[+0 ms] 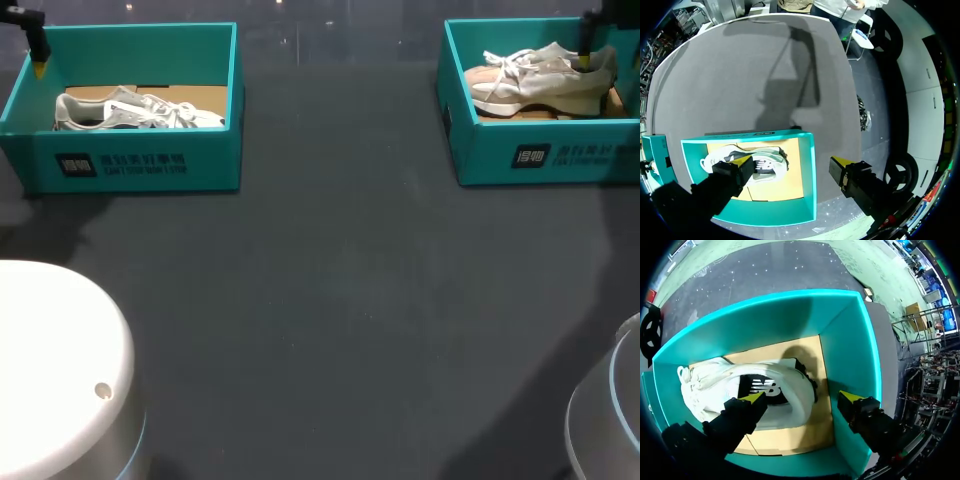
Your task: Take the shoe out of the shoebox, open the shoe tongue, remove and reinsert the insole, then place the shoe into the shoebox
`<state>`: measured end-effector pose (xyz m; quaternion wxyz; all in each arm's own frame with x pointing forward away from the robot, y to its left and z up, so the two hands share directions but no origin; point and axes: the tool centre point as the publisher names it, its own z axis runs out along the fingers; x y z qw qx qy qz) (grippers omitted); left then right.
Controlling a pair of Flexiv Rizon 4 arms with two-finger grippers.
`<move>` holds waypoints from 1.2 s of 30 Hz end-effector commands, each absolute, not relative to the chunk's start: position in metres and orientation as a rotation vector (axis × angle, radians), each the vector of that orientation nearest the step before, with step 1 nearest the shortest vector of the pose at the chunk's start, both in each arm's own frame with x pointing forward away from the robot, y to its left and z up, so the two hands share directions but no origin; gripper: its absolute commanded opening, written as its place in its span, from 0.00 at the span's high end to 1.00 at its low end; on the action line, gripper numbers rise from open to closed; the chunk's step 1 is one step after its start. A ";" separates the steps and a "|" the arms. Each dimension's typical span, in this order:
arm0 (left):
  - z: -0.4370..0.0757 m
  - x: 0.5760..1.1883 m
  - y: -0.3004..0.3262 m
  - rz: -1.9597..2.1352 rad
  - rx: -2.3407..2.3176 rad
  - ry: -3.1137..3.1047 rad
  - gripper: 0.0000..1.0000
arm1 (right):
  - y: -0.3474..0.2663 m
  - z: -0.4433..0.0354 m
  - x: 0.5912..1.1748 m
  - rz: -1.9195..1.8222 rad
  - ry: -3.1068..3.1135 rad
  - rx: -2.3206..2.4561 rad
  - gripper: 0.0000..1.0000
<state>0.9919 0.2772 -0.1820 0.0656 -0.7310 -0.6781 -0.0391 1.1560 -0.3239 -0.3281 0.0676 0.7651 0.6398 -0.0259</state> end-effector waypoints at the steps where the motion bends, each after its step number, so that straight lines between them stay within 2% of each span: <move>1: -0.182 0.990 0.278 -0.122 -2.207 -2.045 0.00 | -0.325 -0.337 1.169 -0.113 1.946 2.320 0.34; 2: -0.182 0.990 0.278 -0.122 -2.207 -2.045 0.00 | -0.326 -0.338 1.169 -0.112 1.952 2.321 0.42; 4: -0.182 0.990 0.278 -0.122 -2.207 -2.045 0.00 | -0.326 -0.341 1.170 -0.116 1.956 2.326 0.49; 13: -0.182 0.990 0.278 -0.122 -2.207 -2.045 0.00 | -0.331 -0.351 1.170 -0.137 1.960 2.351 0.38; 15: -0.182 0.990 0.278 -0.122 -2.207 -2.045 0.00 | -0.332 -0.352 1.170 -0.138 1.959 2.356 0.38; 18: -0.182 0.990 0.278 -0.122 -2.207 -2.045 0.00 | -0.334 -0.356 1.171 -0.143 1.962 2.366 0.45; 33: -0.182 0.990 0.278 -0.122 -2.207 -2.045 0.00 | -0.333 -0.375 1.168 -0.155 1.989 2.423 0.36; 36: -0.182 0.990 0.278 -0.122 -2.207 -2.045 0.00 | -0.330 -0.374 1.167 -0.156 1.989 2.425 0.40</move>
